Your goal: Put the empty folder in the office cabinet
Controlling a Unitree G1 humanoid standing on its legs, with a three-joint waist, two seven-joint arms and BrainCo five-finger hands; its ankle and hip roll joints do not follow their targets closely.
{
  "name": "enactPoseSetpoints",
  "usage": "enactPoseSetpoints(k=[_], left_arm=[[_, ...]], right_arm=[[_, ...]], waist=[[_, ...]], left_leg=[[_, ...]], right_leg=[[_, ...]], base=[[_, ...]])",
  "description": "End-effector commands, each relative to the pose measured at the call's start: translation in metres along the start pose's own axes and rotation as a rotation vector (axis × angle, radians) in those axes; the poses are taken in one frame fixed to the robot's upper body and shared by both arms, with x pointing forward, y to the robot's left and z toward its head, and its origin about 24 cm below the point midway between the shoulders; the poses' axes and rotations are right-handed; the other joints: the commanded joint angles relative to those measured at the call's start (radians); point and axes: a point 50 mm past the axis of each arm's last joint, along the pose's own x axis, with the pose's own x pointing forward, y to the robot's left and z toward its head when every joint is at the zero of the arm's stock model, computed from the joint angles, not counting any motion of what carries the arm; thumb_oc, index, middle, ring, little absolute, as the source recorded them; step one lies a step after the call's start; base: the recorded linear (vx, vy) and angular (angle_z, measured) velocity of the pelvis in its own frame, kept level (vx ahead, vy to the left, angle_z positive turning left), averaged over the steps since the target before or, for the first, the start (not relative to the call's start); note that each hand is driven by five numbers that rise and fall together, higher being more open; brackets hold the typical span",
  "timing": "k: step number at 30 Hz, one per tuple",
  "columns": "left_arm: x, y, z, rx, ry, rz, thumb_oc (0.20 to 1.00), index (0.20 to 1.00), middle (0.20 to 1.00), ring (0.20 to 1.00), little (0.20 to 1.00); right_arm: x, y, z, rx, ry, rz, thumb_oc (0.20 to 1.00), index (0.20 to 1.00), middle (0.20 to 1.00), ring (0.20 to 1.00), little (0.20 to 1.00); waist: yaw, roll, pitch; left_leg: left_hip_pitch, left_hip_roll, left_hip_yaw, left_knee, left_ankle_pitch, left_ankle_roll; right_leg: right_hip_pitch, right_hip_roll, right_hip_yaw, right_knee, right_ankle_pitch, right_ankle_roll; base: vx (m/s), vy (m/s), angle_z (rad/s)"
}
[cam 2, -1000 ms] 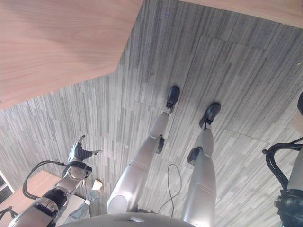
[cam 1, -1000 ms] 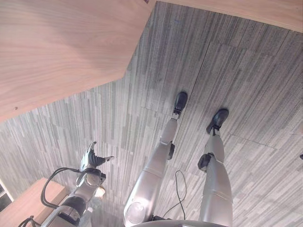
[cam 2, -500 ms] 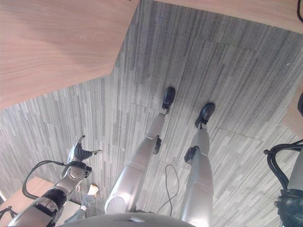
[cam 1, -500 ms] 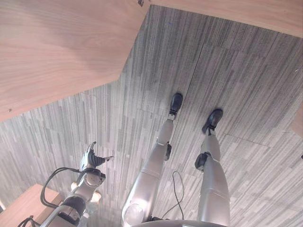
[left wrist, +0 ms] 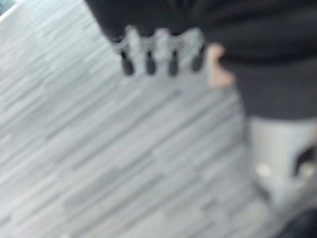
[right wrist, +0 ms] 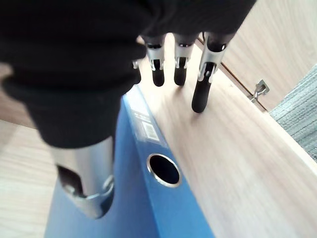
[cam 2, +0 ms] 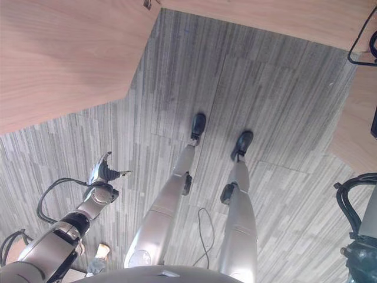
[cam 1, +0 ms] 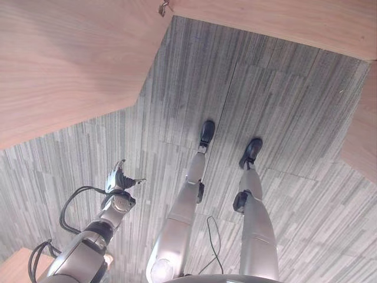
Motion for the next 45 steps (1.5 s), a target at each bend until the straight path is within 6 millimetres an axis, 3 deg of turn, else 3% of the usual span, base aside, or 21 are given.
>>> enactPoseSetpoints(k=[1, 3, 4, 5, 19, 20, 24, 25, 31, 33, 45], left_arm=[[-0.031, -0.013, -0.071, 0.04, 0.247, -0.021, 1.0, 1.0, 1.0, 1.0, 1.0], [-0.032, -0.014, -0.072, 0.035, 0.249, -0.023, 1.0, 1.0, 1.0, 1.0, 1.0], [-0.031, -0.014, -0.071, 0.033, 0.249, -0.023, 1.0, 1.0, 1.0, 1.0, 1.0], [-0.03, -0.014, -0.07, 0.03, 0.245, -0.021, 1.0, 1.0, 1.0, 1.0, 1.0], [-0.03, -0.017, -0.066, 0.009, 0.227, -0.018, 1.0, 1.0, 1.0, 1.0, 1.0], [-0.03, -0.016, -0.065, 0.008, 0.227, -0.018, 1.0, 1.0, 1.0, 1.0, 1.0], [-0.03, -0.017, -0.065, -0.007, 0.228, -0.009, 1.0, 1.0, 1.0, 1.0, 1.0], [-0.03, -0.017, -0.064, -0.016, 0.225, -0.004, 1.0, 1.0, 1.0, 1.0, 1.0], [-0.029, -0.016, -0.063, -0.025, 0.225, 0.002, 1.0, 1.0, 1.0, 1.0, 1.0], [-0.028, -0.015, -0.063, -0.037, 0.23, 0.009, 1.0, 1.0, 1.0, 1.0, 1.0], [-0.031, -0.009, -0.069, -0.012, 0.232, 0.003, 1.0, 1.0, 1.0, 1.0, 1.0]], right_arm=[[0.006, -0.013, -0.016, -0.211, -0.041, -0.065, 0.2, 0.2, 0.2, 0.2, 0.2], [0.006, -0.016, -0.012, -0.216, -0.05, -0.076, 0.2, 0.2, 0.2, 0.2, 0.2], [0.006, -0.015, -0.011, -0.212, -0.049, -0.076, 0.2, 0.2, 0.2, 0.2, 0.2], [0.005, -0.014, -0.011, -0.207, -0.047, -0.075, 0.2, 0.2, 0.2, 0.2, 0.2], [0.008, -0.025, -0.005, -0.158, -0.046, -0.135, 0.2, 0.2, 0.2, 0.2, 0.2], [0.007, -0.025, -0.004, -0.157, -0.047, -0.135, 0.2, 0.2, 0.2, 0.2, 0.2], [0.01, -0.034, -0.005, -0.14, -0.041, -0.184, 0.2, 0.2, 0.2, 0.2, 0.2], [0.011, -0.037, -0.006, -0.128, -0.039, -0.204, 0.2, 0.2, 0.2, 0.2, 0.2], [0.011, -0.039, -0.007, -0.096, -0.034, -0.222, 0.2, 0.2, 0.2, 0.2, 0.2], [0.008, -0.023, -0.006, -0.025, -0.048, -0.133, 0.2, 0.2, 0.2, 0.2, 0.2], [-0.016, 0.039, 0.01, -0.003, -0.176, 0.223, 0.2, 0.2, 0.2, 0.2, 0.2]], waist=[[0.036, -0.055, -0.131], [0.036, -0.053, -0.121], [0.035, -0.055, -0.128], [0.036, -0.053, -0.116], [0.04, -0.045, -0.108], [0.039, -0.046, -0.116], [0.038, -0.043, -0.115], [0.037, -0.041, -0.106], [0.033, -0.038, -0.105], [0.032, -0.04, -0.102], [0.042, -0.046, -0.087]], left_leg=[[0.103, 0.022, 0.009, -0.035, -0.178, -0.139], [0.094, 0.019, 0.014, -0.035, -0.153, -0.136], [0.104, 0.023, 0.01, -0.035, -0.178, -0.139], [0.095, 0.019, 0.014, -0.035, -0.153, -0.136], [0.091, 0.021, 0.016, -0.035, -0.15, -0.137], [0.099, 0.024, 0.011, -0.035, -0.174, -0.14], [0.1, 0.023, 0.01, -0.035, -0.174, -0.139], [0.093, 0.019, 0.016, -0.035, -0.152, -0.136], [0.09, 0.018, 0.018, -0.035, -0.15, -0.136], [0.09, 0.022, 0.022, -0.035, -0.15, -0.138], [0.092, 0.032, 0.021, -0.035, -0.142, -0.142]], right_leg=[[0.101, -0.04, 0.01, -0.112, -0.041, 0.086], [0.093, -0.043, 0.001, -0.112, -0.018, 0.081], [0.102, -0.04, 0.011, -0.112, -0.041, 0.087], [0.094, -0.044, 0.002, -0.112, -0.017, 0.081], [0.092, -0.046, 0.002, -0.112, -0.018, 0.083], [0.101, -0.042, 0.012, -0.112, -0.04, 0.089], [0.102, -0.042, 0.012, -0.112, -0.042, 0.088], [0.093, -0.045, 0.003, -0.112, -0.019, 0.082], [0.09, -0.047, 0.004, -0.112, -0.016, 0.084], [0.087, -0.046, 0.008, -0.112, -0.017, 0.085], [0.082, -0.041, 0.012, -0.112, -0.011, 0.08]], base=[[-0.07, 0.028, 0.01], [-0.03, 0.017, 0.01], [0.0, 0.0, 0.0], [0.0, 0.0, 0.0], [0.0, 0.0, 0.0], [0.06, -0.023, 0.0], [0.0, 0.004, 0.0], [-0.07, 0.03, 0.01], [-0.01, 0.006, 0.0], [0.0, 0.0, 0.0], [0.0, 0.0, 0.0]])
